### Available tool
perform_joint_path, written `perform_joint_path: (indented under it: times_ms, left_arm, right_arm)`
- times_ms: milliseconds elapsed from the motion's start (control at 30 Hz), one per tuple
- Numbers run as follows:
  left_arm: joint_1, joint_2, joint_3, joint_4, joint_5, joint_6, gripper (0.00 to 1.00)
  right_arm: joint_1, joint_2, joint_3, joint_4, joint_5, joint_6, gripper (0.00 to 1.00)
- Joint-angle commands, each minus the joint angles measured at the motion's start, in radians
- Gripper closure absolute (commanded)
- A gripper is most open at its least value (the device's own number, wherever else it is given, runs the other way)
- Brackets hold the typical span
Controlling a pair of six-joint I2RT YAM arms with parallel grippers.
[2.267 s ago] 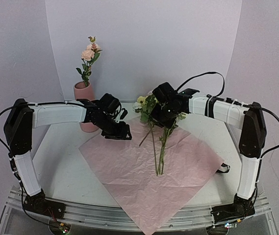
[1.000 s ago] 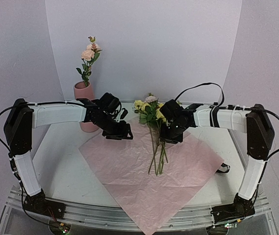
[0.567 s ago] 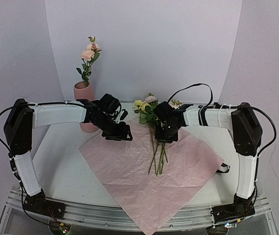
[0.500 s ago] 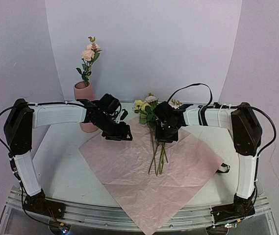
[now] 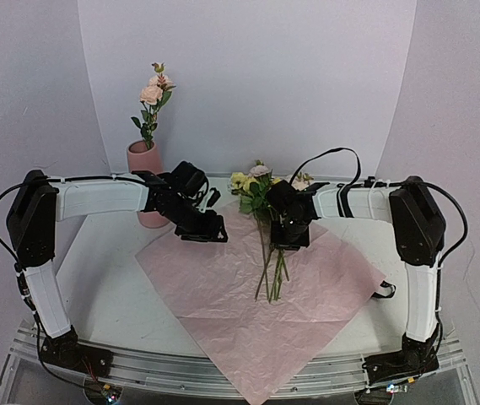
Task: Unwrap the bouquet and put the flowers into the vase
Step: Pick up the fake flower from the wrapping paper.
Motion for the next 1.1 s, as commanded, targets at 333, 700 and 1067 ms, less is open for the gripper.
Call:
perform_joint_path:
  times_ms: [333, 700, 1067]
  left_arm:
    - [-0.003, -0.058, 0.001, -0.01, -0.013, 0.023, 0.36]
    - [-0.003, -0.071, -0.005, -0.012, -0.013, 0.015, 0.36]
    - [-0.002, -0.053, 0.028, -0.007, 0.128, 0.005, 0.31]
  right_arm:
    - [-0.001, 0.047, -0.019, -0.059, -0.015, 0.007, 0.84]
    - [-0.002, -0.03, -0.018, -0.064, -0.007, 0.024, 0.93]
    - [-0.001, -0.156, -0.019, -0.067, -0.045, 0.066, 0.94]
